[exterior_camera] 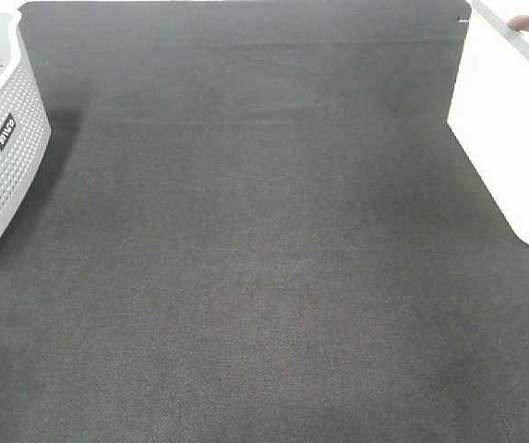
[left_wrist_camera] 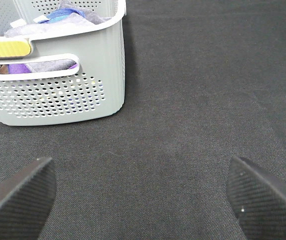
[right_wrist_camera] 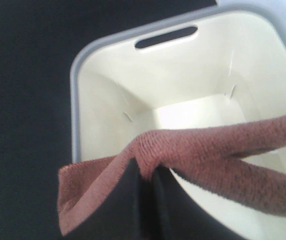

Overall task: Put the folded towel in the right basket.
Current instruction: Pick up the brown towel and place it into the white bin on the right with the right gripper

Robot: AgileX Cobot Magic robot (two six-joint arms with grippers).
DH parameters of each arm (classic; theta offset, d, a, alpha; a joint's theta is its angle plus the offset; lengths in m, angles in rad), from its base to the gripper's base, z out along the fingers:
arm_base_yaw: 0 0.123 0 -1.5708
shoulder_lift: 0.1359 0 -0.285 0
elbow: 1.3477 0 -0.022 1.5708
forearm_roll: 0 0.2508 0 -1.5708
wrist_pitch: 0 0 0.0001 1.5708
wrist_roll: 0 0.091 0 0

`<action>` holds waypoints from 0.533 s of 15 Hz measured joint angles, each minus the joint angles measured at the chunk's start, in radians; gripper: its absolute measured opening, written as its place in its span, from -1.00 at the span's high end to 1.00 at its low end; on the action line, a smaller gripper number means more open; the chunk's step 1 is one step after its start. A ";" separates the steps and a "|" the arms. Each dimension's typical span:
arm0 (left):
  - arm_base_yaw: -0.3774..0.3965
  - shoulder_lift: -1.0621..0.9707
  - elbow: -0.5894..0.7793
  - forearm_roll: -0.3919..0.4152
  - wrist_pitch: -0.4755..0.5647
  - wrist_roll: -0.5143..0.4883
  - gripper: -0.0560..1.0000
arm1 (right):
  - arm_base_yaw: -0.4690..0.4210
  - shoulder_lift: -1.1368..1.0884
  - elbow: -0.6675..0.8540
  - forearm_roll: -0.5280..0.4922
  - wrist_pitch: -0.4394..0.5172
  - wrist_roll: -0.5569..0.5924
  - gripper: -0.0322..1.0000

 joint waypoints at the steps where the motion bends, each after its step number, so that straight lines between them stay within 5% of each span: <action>1: 0.000 0.000 0.000 0.000 0.000 0.000 -0.77 | 0.000 0.035 0.000 -0.005 0.000 -0.001 0.94; 6: 0.000 0.000 0.000 0.000 0.000 0.000 -0.77 | 0.000 0.166 0.000 -0.057 -0.012 0.028 0.87; 7: 0.000 0.000 0.000 0.000 0.000 0.000 -0.77 | 0.000 0.192 0.000 -0.063 -0.010 0.038 0.73; 8: 0.000 0.000 0.000 0.000 0.000 0.000 -0.77 | 0.000 0.215 0.000 -0.076 -0.007 0.063 0.36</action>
